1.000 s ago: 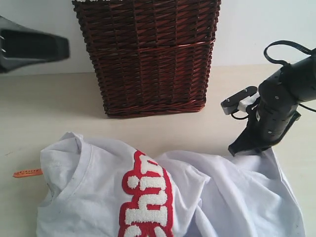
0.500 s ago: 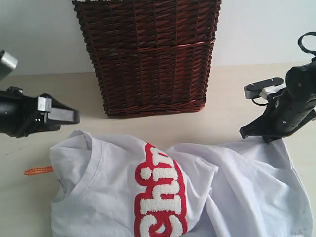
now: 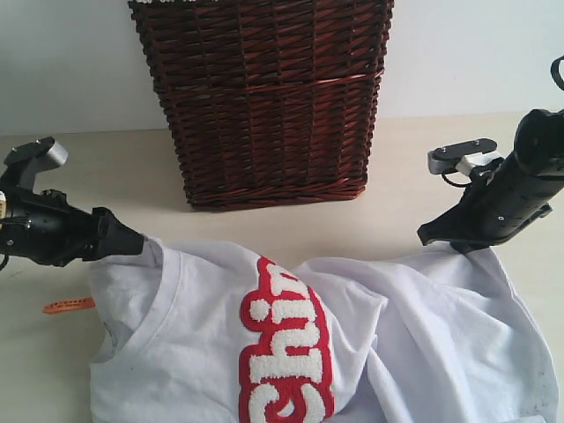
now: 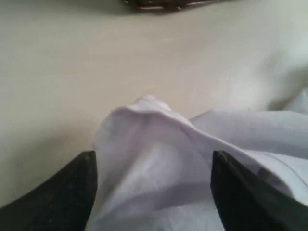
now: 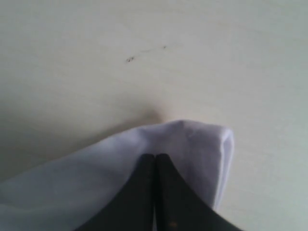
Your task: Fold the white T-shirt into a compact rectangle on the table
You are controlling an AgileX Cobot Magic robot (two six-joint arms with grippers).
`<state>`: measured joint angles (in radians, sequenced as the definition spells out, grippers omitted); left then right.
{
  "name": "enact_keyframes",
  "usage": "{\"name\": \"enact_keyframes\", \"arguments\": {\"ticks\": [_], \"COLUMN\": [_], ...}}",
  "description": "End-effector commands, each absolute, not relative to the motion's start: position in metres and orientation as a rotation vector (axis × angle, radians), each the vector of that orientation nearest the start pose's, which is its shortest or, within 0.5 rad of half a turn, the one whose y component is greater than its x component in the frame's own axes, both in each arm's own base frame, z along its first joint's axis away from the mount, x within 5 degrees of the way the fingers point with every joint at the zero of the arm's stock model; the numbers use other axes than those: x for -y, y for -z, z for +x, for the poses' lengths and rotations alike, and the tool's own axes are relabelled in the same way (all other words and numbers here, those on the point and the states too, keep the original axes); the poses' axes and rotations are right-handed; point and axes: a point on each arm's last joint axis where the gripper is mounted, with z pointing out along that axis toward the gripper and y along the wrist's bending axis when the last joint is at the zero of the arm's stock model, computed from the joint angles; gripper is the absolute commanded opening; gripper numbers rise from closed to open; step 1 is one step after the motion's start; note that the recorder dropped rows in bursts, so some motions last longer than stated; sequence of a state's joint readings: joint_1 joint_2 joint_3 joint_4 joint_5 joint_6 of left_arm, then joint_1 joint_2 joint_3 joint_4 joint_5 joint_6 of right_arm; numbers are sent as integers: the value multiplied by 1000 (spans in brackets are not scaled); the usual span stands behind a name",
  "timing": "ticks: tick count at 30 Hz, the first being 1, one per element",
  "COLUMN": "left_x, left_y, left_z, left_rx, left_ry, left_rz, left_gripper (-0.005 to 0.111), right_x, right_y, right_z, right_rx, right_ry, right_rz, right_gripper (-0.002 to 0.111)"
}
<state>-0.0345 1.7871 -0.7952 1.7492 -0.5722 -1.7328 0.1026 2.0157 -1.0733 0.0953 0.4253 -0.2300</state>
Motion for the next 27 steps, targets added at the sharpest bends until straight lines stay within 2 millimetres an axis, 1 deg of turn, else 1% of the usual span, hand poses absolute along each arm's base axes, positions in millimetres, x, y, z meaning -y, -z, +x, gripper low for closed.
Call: {"name": "enact_keyframes", "arguments": {"ticks": [1, 4, 6, 7, 8, 9, 11, 13, 14, 16, 17, 19, 21, 23, 25, 27], "left_x": [58, 58, 65, 69, 75, 80, 91, 100, 102, 107, 109, 113, 115, 115, 116, 118], "left_y": [-126, -119, -122, -126, -129, -132, -137, -139, -140, -149, -156, -177, -197, -213, -222, -227], "left_z": [313, 315, 315, 315, 314, 312, 308, 304, 303, 302, 302, 301, 298, 295, 289, 283], "left_rx": [-2529, -2548, -2527, -2508, -2493, -2476, -2444, -2409, -2395, -2344, -2308, -2218, -2136, -2074, -2035, -2025], "left_ry": [711, 723, 815, 889, 945, 1009, 1103, 1145, 1163, 1257, 1301, 1399, 1447, 1407, 1381, 1380], "left_rz": [296, 293, 327, 356, 382, 415, 491, 580, 606, 649, 676, 734, 795, 847, 888, 901], "left_gripper": [66, 66, 62, 57, 52, 43, 25, 3, 1, 1, 0, 0, 0, 0, 0, 0], "right_x": [-42, -42, -42, -42, -42, -42, -42, -43, -43, -43, -43, -43, -43, -43, -43, -43], "right_y": [-79, -78, -78, -78, -78, -78, -78, -78, -78, -78, -78, -78, -78, -78, -78, -78], "right_z": [349, 349, 349, 349, 349, 349, 349, 348, 348, 347, 347, 347, 347, 347, 348, 348], "right_rx": [-2946, -2954, -2953, -2953, -2952, -2951, -2950, -2956, -2959, -2964, -2966, -2967, -2967, -2965, -2963, -2961], "right_ry": [-75, -78, -78, -78, -78, -79, -86, -93, -95, -97, -97, -106, -106, -105, -105, -104], "right_rz": [-369, -368, -371, -375, -377, -380, -384, -379, -380, -381, -382, -368, -368, -368, -367, -371], "right_gripper": [0, 0, 0, 0, 0, 0, 0, 0, 0, 0, 0, 0, 0, 0, 0, 0]}}
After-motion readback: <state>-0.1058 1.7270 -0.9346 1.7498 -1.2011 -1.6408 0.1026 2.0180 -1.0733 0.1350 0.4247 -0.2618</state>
